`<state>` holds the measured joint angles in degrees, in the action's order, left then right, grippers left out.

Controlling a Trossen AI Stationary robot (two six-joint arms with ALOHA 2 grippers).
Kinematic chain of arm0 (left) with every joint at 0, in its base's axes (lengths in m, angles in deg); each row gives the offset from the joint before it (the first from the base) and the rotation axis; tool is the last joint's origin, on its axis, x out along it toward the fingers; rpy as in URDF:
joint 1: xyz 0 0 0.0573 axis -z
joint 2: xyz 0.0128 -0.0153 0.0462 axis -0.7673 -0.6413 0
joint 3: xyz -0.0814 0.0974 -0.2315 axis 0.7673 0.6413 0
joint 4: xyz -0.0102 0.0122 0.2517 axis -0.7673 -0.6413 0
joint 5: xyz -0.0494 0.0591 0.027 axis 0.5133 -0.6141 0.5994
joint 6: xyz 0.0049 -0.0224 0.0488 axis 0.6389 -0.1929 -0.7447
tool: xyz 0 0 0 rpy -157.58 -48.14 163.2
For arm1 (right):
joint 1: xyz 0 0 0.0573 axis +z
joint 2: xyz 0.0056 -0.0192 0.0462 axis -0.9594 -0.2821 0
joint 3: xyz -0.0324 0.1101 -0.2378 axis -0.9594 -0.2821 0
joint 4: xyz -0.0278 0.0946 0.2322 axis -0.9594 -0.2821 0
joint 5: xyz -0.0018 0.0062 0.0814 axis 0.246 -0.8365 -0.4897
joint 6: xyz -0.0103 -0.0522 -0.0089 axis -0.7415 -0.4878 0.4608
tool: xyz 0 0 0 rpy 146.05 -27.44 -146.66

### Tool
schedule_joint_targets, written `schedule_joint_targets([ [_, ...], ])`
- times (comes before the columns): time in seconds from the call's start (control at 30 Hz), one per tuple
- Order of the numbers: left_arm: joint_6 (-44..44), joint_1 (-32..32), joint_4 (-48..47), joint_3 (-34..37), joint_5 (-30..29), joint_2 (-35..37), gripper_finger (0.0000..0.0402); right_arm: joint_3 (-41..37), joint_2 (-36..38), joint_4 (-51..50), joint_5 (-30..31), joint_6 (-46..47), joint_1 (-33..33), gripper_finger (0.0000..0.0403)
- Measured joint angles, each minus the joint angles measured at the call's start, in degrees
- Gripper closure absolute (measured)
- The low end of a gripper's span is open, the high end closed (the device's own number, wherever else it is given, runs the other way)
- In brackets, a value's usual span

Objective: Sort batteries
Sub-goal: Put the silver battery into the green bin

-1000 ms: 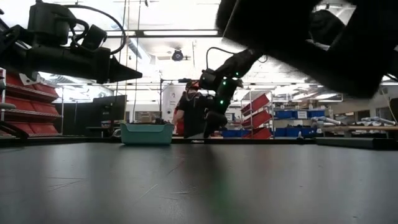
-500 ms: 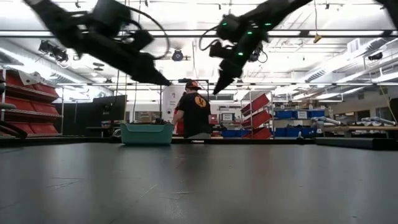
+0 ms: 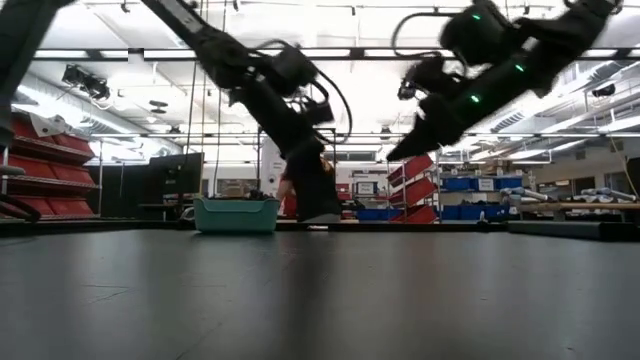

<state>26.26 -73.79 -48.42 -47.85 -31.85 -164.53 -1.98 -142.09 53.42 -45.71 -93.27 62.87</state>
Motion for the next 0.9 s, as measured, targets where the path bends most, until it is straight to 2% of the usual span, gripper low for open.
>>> schedule_joint_targets([
  [0.1,-3.16,-2.09,-8.27,-6.43,1.01,-3.86,0.0223,-5.58,0.80,6.35,3.34,2.55,2.89,0.0388],
  [0.23,-6.20,-5.66,-19.11,-12.73,1.40,-6.24,0.0221,-9.12,0.11,12.11,7.82,4.61,6.47,0.0390],
  [0.37,-7.77,-10.62,-23.76,-15.72,8.99,-6.53,0.0228,-10.45,-1.48,16.54,11.13,5.09,8.74,0.0390],
  [0.43,-7.19,-12.71,-23.31,-15.88,13.98,-6.84,0.0231,-10.97,-1.86,18.64,11.36,5.05,9.56,0.0389],
  [0.5,-5.74,-14.05,-22.73,-15.89,16.04,-7.41,0.0236,-11.13,-2.70,21.13,11.68,4.69,10.36,0.0389],
  [0.73,-6.05,-12.96,-22.64,-19.29,11.63,-12.38,0.0266,-11.63,-4.71,29.50,12.21,2.68,11.93,0.0391],
  [0.9,-7.63,-12.82,-24.39,-22.64,10.39,-15.72,0.0270,-11.81,-7.89,32.22,12.27,2.96,12.34,0.0389],
])
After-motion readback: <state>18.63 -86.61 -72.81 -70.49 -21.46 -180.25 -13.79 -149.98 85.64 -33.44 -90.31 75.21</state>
